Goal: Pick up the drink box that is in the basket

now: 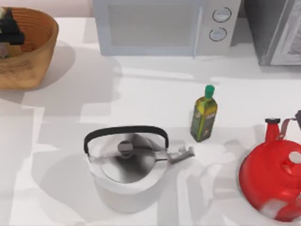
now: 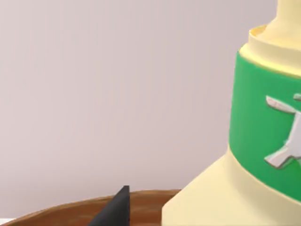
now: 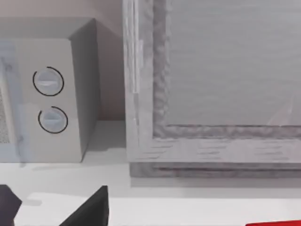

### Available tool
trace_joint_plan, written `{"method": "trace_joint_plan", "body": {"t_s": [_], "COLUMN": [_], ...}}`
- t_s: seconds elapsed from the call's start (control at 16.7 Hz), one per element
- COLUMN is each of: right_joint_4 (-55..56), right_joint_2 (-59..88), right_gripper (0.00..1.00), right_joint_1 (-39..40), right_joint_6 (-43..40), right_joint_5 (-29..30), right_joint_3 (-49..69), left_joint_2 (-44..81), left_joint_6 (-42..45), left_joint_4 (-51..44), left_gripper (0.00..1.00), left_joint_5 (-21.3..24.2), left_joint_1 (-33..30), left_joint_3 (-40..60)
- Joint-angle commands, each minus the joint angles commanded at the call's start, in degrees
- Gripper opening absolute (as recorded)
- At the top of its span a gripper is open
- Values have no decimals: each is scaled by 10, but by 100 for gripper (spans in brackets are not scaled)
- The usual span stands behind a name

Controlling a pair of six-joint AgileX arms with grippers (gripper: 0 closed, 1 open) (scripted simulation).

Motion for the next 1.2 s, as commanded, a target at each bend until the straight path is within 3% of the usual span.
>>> {"method": "trace_joint_plan", "body": {"t_s": [0.54,1.2], "right_joint_4": [0,0], "right_joint_2": [0,0], "right_gripper": [100,100], "right_joint_1": [0,0], "right_joint_6": [0,0], "right_joint_5": [0,0], "right_joint_3": [0,0], "left_joint_2": [0,-15], "left_joint_6": [0,1], "left_joint_4": [0,-9], "left_gripper": [2,0], "left_joint_5": [0,0], "left_joint_1": [0,4], "left_joint_3": [0,1]}}
